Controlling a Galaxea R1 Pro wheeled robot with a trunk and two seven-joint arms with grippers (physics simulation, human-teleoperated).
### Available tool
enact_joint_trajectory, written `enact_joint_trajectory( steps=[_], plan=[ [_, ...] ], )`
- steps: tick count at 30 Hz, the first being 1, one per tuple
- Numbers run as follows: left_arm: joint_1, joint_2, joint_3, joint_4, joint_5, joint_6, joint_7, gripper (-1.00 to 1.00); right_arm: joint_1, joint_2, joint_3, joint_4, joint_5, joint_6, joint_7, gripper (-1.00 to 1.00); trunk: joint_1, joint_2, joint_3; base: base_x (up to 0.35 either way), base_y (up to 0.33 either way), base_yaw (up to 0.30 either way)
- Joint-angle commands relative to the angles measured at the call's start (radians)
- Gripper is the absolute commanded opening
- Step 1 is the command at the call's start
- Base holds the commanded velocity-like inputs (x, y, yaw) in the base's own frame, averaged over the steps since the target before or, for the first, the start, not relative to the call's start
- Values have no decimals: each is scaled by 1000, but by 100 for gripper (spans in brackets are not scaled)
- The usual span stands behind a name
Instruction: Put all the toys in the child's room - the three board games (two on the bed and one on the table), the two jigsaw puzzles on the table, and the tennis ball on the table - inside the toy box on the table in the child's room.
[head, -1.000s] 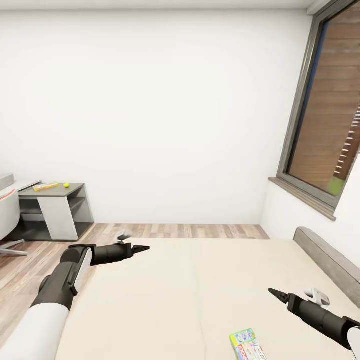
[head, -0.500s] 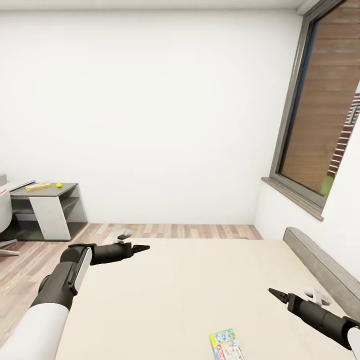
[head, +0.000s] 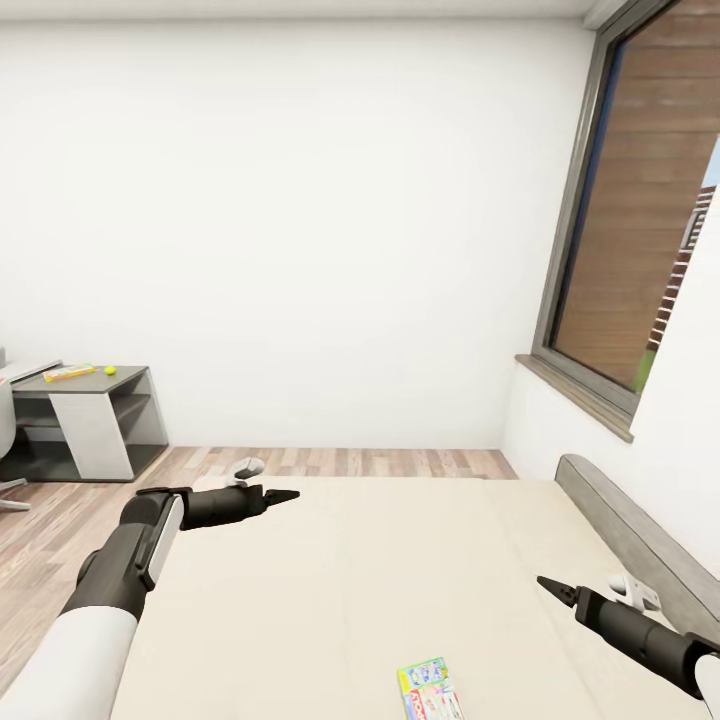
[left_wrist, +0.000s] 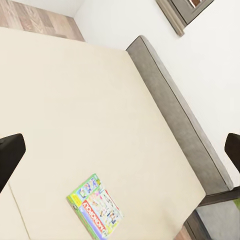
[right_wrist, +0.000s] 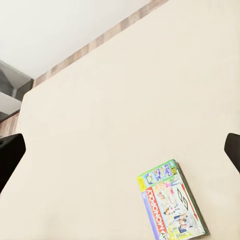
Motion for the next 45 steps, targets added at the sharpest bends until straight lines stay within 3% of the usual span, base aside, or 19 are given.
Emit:
enact_joint_trajectory(
  steps=[1,25,45],
  plan=[
    [0,0,1,0,2,8,-2,100,0,0,-2,0,2,5,5,100,0,-1,0,0,-18,0],
    [0,1,4,0,1,8,-2,100,-1,2,1,0,2,5,4,100,0,-1,0,0,-2,0],
    [0,1,6,0,1,15,-2,100,0,2,1,1,2,5,3,100,0,-1,0,0,92,0]
  ],
)
